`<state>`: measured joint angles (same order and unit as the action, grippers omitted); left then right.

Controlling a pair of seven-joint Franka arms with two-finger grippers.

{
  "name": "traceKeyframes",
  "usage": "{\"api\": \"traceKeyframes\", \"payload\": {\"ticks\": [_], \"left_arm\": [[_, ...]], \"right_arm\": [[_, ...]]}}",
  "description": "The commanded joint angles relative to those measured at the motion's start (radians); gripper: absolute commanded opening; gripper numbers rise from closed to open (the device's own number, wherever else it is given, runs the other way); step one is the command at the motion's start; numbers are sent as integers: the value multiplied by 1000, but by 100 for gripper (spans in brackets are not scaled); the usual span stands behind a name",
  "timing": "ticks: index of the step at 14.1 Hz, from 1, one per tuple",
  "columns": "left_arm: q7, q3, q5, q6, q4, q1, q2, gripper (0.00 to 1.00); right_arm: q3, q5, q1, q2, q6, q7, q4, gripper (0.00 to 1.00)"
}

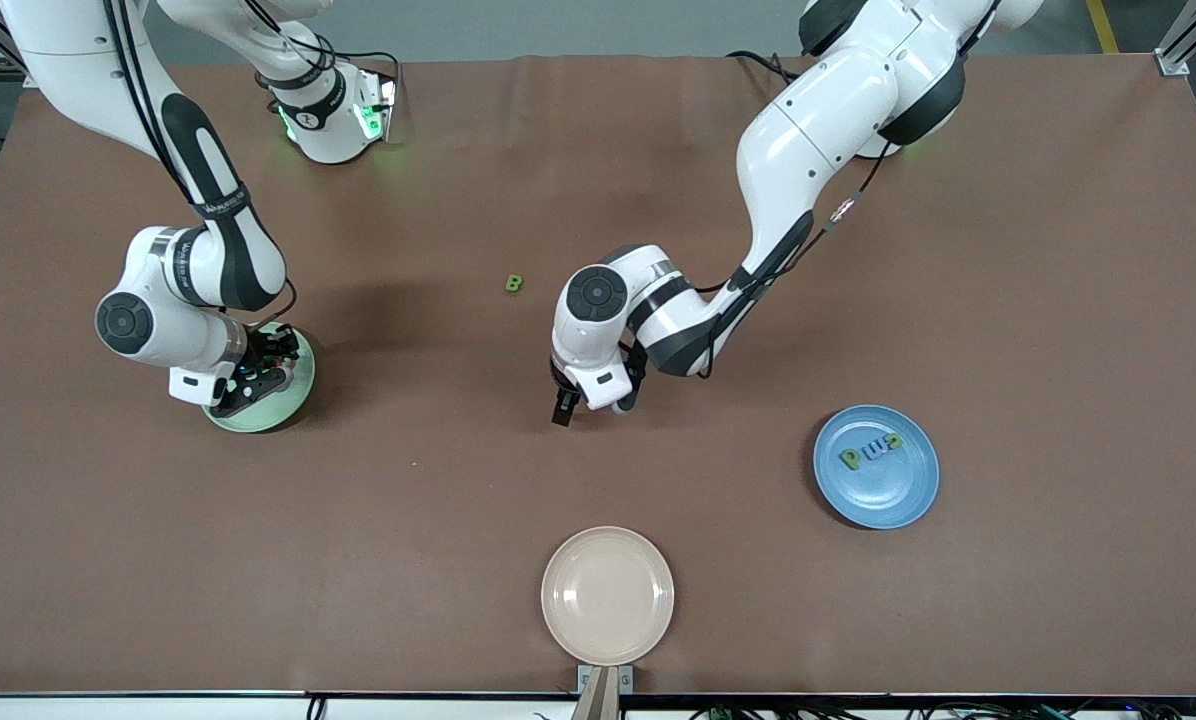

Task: Sort upper and lower case letters into plates
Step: 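Grasp the blue x with the left gripper while the right gripper reaches the B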

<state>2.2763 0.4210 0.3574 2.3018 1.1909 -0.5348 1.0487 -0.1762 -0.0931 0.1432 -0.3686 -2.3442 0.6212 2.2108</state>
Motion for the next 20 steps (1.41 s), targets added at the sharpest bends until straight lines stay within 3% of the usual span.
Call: {"api": "traceKeyframes", "payload": {"ticks": [1, 2, 3, 5, 9, 13, 17, 20], "left_arm": [[87, -31, -14, 4, -36, -34, 25, 90], [107, -33, -17, 4, -34, -34, 25, 88], [117, -36, -34, 2, -33, -36, 25, 83], [117, -45, -49, 4, -33, -36, 25, 75], [117, -48, -51, 2, -25, -51, 24, 45], [98, -51, -48, -2, -17, -47, 24, 0], [36, -86, -34, -44, -14, -19, -24, 0], [-146, -136, -32, -111, -14, 36, -108, 0]], "right_arm": [[21, 1, -24, 8, -14, 3, 12, 47], [21, 1, -24, 10, -11, 0, 10, 81], [21, 1, -24, 11, -6, -1, 7, 99], [21, 1, -22, 28, 3, -12, 4, 99], [29, -10, 10, 126, 118, -206, 1, 98], [31, -10, 169, 220, 230, -562, 12, 98], [31, -20, 404, 244, 238, -1051, 20, 98], [31, -143, 539, 237, 165, -1245, 30, 98]]}}
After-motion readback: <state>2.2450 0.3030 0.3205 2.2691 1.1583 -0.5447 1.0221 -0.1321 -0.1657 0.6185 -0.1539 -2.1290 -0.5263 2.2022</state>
